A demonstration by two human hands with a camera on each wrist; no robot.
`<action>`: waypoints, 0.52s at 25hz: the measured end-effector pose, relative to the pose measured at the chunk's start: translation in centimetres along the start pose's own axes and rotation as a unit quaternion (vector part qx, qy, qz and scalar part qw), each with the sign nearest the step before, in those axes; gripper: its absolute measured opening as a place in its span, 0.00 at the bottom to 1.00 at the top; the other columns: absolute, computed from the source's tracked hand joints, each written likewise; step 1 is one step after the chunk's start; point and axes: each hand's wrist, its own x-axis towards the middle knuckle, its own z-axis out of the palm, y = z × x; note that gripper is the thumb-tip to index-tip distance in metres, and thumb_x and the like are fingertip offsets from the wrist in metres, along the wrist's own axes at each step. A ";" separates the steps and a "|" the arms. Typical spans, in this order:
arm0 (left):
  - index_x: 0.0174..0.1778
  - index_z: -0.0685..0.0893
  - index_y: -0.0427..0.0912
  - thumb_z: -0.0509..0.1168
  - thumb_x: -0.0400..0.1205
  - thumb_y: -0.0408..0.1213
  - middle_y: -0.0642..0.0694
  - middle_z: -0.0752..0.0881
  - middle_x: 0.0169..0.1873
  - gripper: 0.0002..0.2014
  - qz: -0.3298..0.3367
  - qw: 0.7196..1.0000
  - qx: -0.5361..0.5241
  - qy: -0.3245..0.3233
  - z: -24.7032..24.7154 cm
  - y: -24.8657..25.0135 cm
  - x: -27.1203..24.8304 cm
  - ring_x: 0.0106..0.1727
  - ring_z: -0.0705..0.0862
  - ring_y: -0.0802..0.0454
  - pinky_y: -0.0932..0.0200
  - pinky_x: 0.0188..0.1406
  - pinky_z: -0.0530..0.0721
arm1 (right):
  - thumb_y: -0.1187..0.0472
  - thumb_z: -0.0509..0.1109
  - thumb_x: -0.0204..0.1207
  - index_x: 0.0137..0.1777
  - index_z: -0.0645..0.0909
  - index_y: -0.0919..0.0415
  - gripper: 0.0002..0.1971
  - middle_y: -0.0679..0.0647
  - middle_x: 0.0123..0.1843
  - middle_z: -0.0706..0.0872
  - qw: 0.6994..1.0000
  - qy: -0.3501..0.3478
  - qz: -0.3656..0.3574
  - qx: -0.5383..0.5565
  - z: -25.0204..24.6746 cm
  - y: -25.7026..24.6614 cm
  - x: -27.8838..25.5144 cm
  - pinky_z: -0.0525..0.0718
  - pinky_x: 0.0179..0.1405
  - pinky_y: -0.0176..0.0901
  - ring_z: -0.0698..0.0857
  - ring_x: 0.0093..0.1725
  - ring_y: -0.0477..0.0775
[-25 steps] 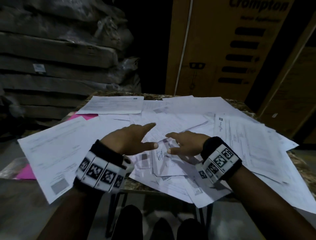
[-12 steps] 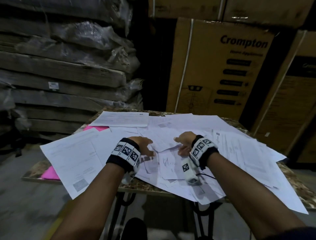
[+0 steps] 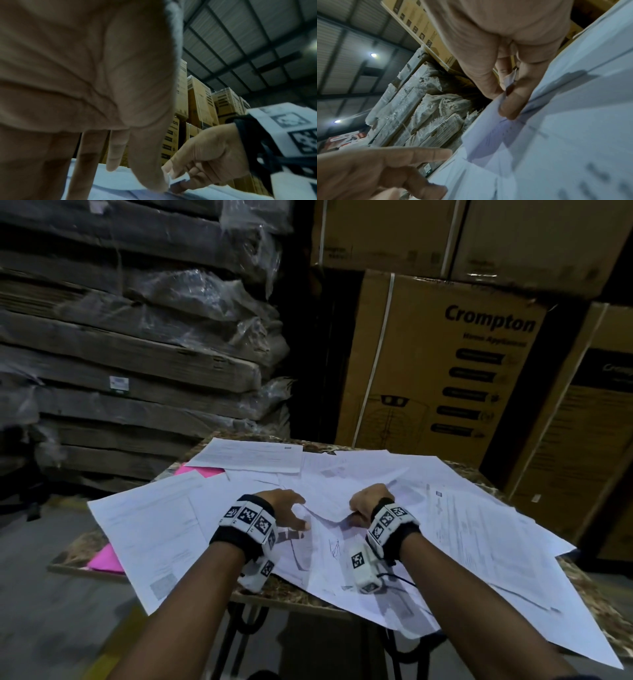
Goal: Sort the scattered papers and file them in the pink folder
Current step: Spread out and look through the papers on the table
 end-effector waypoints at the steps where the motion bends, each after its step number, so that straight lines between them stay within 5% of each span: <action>1: 0.86 0.63 0.49 0.66 0.84 0.57 0.46 0.71 0.81 0.36 -0.002 1.000 -0.014 0.004 -0.1 -0.2 0.0 0.77 0.75 0.44 0.48 0.77 0.72 | 0.64 0.72 0.77 0.51 0.84 0.58 0.04 0.57 0.47 0.87 0.999 0.009 -0.020 0.040 -0.6 -0.1 -0.1 0.87 0.30 0.41 0.90 0.43 0.60; 4: 0.84 0.66 0.49 0.64 0.85 0.56 0.44 0.75 0.77 0.33 -0.004 0.999 -0.049 0.016 -0.5 -0.4 0.1 0.69 0.83 0.44 0.51 0.68 0.81 | 0.74 0.70 0.75 0.56 0.86 0.63 0.12 0.64 0.61 0.84 0.994 0.074 -0.073 -0.022 -3.0 0.6 -0.7 0.93 0.43 0.56 0.91 0.42 0.66; 7: 0.82 0.69 0.49 0.65 0.84 0.58 0.43 0.78 0.74 0.32 0.002 0.994 -0.097 0.053 -0.8 -0.2 0.2 0.66 0.83 0.45 0.53 0.63 0.80 | 0.73 0.66 0.76 0.63 0.85 0.61 0.17 0.61 0.68 0.82 0.984 0.116 -0.136 -0.027 -5.9 1.7 -2.1 0.92 0.49 0.58 0.89 0.44 0.62; 10: 0.82 0.69 0.50 0.65 0.83 0.59 0.43 0.81 0.71 0.33 0.019 0.979 -0.173 0.107 -0.8 0.0 -0.8 0.67 0.81 0.48 0.53 0.67 0.77 | 0.74 0.66 0.78 0.65 0.86 0.61 0.18 0.56 0.66 0.86 0.970 0.129 -0.203 0.019 -9.0 3.2 -4.5 0.86 0.59 0.48 0.84 0.64 0.58; 13: 0.83 0.65 0.54 0.63 0.78 0.67 0.45 0.83 0.67 0.39 0.036 0.942 -0.294 0.158 0.1 0.5 -2.8 0.64 0.83 0.47 0.47 0.66 0.82 | 0.75 0.69 0.79 0.63 0.87 0.58 0.18 0.51 0.66 0.86 0.960 0.108 -0.239 0.101 -10.9 4.7 -7.2 0.82 0.63 0.44 0.82 0.67 0.50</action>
